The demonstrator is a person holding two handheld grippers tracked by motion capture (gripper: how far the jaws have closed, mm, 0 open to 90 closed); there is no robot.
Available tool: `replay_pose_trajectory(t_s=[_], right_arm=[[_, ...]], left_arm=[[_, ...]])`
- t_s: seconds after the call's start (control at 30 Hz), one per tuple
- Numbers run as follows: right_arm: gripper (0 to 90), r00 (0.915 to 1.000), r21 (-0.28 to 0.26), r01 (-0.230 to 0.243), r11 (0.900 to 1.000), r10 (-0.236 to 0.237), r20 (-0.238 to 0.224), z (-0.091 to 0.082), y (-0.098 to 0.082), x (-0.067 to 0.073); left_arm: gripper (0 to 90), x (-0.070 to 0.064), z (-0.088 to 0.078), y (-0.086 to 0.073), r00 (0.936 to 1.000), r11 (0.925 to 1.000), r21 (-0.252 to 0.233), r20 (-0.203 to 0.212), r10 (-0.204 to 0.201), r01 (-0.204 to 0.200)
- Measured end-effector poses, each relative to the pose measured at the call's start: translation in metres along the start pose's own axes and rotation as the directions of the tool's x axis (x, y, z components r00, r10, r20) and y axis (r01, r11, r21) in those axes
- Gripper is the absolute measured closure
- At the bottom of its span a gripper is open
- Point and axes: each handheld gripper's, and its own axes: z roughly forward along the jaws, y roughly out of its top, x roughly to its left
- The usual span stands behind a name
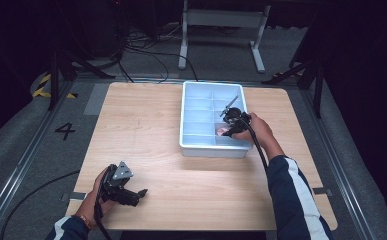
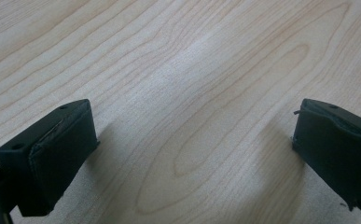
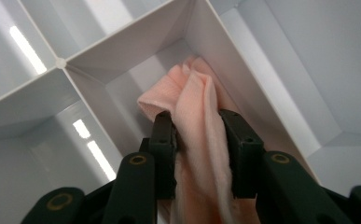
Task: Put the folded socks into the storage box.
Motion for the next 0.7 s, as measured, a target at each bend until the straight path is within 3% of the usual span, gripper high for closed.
replay_pose_trajectory(t_s=[0.2, 0.4, 0.57, 0.7], right_arm=[[60.2, 0.9994, -0.062, -0.033, 0.998, 0.033, -0.014, -0.006, -0.003, -0.002], [54.7, 0.9985, -0.084, -0.055, 0.995, 0.054, -0.014, -0.012, -0.007, -0.004], [44.5, 0.9952, -0.144, -0.097, 0.985, 0.093, -0.032, -0.021, -0.013, -0.008], [44.3, 0.9940, -0.159, -0.107, 0.981, 0.102, -0.041, -0.026, -0.017, -0.010]], left_arm=[[0.0, 0.000, 0.000, 0.000, 1.0000, 1.0000, 0.000, 0.000, -0.001, 0.001], [0.0, 0.000, 0.000, 0.000, 1.0000, 1.0000, 0.000, 0.000, 0.000, 0.000], [0.0, 0.000, 0.000, 0.000, 1.0000, 1.0000, 0.000, 0.000, 0.000, 0.000], [0.0, 0.000, 0.000, 0.000, 1.0000, 1.0000, 0.000, 0.000, 0.000, 0.000]])
